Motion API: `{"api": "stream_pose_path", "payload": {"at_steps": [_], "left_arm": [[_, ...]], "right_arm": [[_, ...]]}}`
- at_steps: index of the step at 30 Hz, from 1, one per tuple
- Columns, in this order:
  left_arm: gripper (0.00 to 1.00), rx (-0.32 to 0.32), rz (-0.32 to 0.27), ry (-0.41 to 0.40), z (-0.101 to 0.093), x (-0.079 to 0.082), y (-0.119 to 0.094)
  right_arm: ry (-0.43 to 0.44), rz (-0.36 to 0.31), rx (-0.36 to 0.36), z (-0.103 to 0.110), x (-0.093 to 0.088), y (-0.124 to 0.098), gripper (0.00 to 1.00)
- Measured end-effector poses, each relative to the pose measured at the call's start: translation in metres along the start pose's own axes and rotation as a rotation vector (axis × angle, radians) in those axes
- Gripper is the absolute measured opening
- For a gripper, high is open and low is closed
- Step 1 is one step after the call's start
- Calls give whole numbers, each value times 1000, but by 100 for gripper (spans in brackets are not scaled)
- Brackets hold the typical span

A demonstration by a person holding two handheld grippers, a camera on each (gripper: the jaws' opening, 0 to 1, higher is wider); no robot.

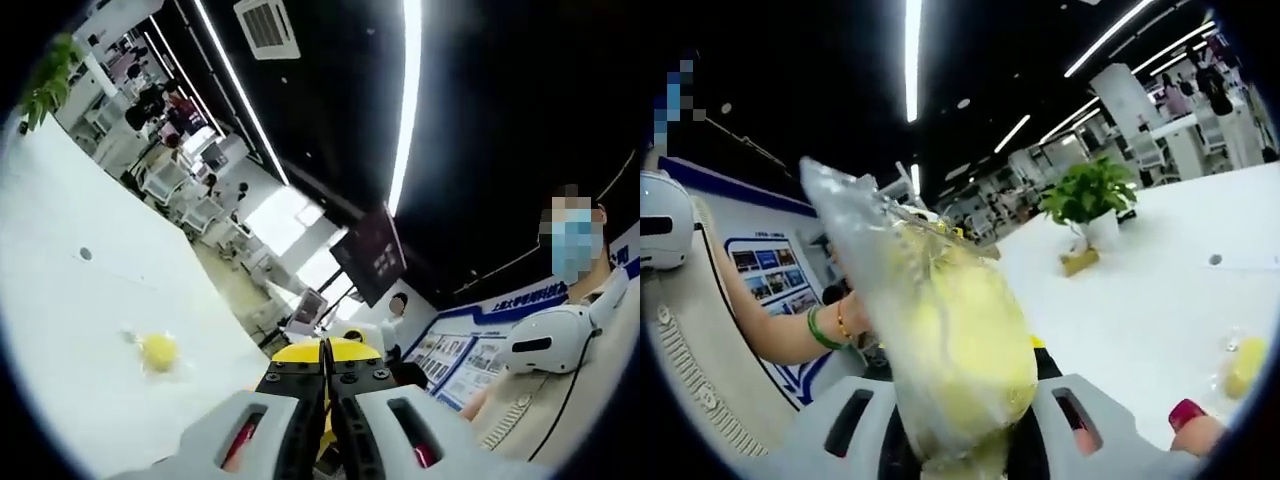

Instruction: Compare the silicone blocks by pressing each to a similar depth, holding the contact briefly, and releasing to observe deformation and rebound differences across the visible hardness samples.

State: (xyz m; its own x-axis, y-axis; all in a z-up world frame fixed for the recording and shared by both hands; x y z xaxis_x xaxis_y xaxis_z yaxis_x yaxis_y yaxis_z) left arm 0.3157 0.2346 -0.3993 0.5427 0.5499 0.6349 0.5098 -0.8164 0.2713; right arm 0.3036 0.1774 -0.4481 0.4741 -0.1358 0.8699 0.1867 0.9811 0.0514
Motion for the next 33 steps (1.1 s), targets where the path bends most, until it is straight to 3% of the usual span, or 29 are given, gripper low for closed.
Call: {"api": "stream_pose_path", "payload": {"at_steps": [18, 23, 28, 33], "left_arm": [[0, -58, -51, -92, -14, -10, 1], [0, -68, -49, -102, -16, -14, 2], [0, -82, -83, -135, -16, -17, 0], [0, -78, -77, -138, -14, -21, 0]], "right_arm": [[-105, -23, -10, 5, 1, -14, 35], [-155, -22, -45, 2, -2, -16, 45], [-182, -43, -117, -6, -3, -21, 66], [-170, -49, -140, -10, -3, -23, 70]]}}
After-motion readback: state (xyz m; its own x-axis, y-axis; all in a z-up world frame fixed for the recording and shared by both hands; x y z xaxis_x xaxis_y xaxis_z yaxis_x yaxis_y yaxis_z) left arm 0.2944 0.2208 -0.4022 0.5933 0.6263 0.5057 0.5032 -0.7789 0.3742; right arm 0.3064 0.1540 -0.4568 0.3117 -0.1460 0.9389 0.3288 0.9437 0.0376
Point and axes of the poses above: the point that each gripper's makers call its tool centre point, and the gripper's own axes: y roughly forward along the fingers, z roughly to its left, x roughly out of its top, the point moved 4 cm from there along -y, roughly backward along the fingers, and after that the axes turned 7 degrees about -z, right-handed, at the moved point
